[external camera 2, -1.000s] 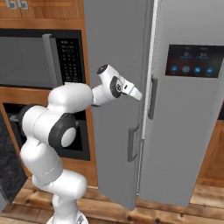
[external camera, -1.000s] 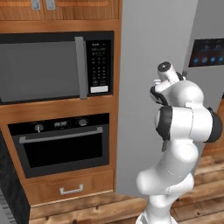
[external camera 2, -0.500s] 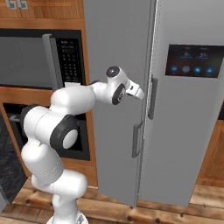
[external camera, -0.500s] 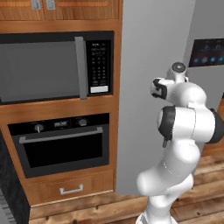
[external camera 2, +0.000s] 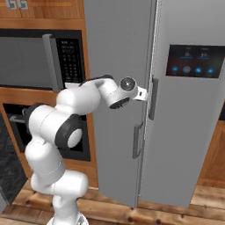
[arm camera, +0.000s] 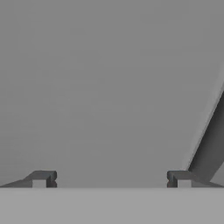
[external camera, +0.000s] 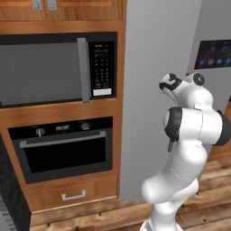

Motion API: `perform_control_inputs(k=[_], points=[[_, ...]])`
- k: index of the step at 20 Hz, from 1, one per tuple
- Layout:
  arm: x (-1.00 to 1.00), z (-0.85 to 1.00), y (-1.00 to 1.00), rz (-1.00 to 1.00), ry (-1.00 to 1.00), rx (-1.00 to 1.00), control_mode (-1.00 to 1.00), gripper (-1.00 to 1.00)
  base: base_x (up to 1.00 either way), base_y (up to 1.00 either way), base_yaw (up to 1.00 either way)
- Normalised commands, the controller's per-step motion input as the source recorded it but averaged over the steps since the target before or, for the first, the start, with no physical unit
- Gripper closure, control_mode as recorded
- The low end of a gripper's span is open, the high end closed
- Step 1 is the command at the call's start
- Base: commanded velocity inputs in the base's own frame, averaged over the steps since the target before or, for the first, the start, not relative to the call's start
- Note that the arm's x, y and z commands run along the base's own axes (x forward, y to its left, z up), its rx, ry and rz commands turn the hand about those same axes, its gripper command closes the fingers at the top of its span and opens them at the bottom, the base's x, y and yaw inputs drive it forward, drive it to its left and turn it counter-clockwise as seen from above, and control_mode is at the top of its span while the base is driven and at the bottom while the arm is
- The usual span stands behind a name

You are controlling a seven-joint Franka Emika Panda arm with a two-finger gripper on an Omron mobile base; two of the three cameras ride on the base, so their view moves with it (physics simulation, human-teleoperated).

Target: Take the bottled waters from the counter and place them in the freezer to freeze. Close the freezer door after placing the bottles.

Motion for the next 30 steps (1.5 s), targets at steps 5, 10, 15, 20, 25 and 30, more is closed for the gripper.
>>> perform_control_inputs(k=[5, 10, 15, 20, 25, 30], points=[[0.49, 0.07, 0.00, 0.00, 0.04, -0.03, -1.00, -1.00, 0.00, 0.00, 0.00], [0.54, 0.00, 0.00, 0.00, 0.01, 0.00, -1.00, -1.00, 0.00, 0.00, 0.00], [0.44, 0.00, 0.00, 0.00, 0.00, 0.00, -1.00, -1.00, 0.00, 0.00, 0.00], [0.39, 0.00, 0.12, 0.00, 0.00, 0.00, -1.00, -1.00, 0.00, 0.00, 0.00], [0.54, 0.00, 0.18, 0.00, 0.00, 0.00, -1.00, -1.00, 0.00, 0.00, 0.00], [0.43, 0.00, 0.15, 0.00, 0.00, 0.00, -1.00, -1.00, 0.00, 0.00, 0.00]])
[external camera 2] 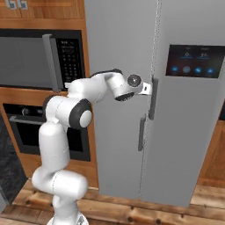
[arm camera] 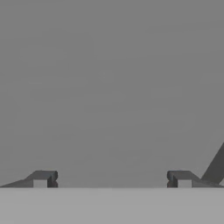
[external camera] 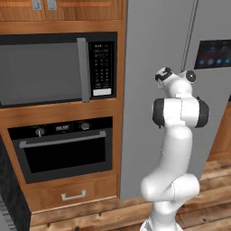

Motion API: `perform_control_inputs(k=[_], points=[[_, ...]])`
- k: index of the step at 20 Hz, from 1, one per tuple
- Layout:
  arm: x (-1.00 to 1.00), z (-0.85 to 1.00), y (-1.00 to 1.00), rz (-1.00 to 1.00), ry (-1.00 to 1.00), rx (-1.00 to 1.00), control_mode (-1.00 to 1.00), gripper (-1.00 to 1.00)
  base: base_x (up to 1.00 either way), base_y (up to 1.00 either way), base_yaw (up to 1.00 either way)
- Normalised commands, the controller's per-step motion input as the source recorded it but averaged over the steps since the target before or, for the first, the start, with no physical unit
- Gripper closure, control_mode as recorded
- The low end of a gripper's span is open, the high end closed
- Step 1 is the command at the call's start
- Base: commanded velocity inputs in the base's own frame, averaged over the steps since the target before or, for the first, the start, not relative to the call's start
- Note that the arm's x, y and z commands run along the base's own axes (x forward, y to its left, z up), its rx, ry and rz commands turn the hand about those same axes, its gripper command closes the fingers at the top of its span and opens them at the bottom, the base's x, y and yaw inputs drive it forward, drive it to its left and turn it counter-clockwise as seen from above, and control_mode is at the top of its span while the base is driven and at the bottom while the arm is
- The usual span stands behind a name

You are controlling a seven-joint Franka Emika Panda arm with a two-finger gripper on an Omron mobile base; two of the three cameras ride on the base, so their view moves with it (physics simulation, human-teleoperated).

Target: Take the bottled waters from the counter and place them in the freezer to freeze. Close the freezer door after placing the bottles.

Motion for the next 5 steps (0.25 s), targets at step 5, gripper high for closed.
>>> perform_control_inputs(k=[5], points=[[0.35, 0.00, 0.20, 0.00, 0.00, 0.00, -1.00, -1.00, 0.00, 0.00, 0.00]])
